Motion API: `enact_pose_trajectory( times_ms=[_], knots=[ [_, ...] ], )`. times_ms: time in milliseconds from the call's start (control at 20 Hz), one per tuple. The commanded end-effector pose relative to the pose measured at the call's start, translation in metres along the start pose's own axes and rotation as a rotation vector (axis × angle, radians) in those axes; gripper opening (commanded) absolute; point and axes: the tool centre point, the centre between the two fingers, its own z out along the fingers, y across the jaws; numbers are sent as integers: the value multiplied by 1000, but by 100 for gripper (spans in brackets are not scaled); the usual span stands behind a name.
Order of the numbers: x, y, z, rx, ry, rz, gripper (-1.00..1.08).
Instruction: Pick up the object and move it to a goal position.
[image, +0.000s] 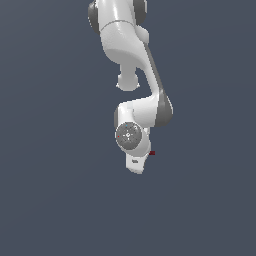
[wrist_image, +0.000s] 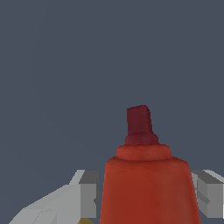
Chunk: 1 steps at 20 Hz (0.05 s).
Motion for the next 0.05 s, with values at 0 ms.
enact_pose_trajectory(
  times_ms=[0],
  knots=[
    [0, -2, -4, -2, 1, -1, -100]
  ],
)
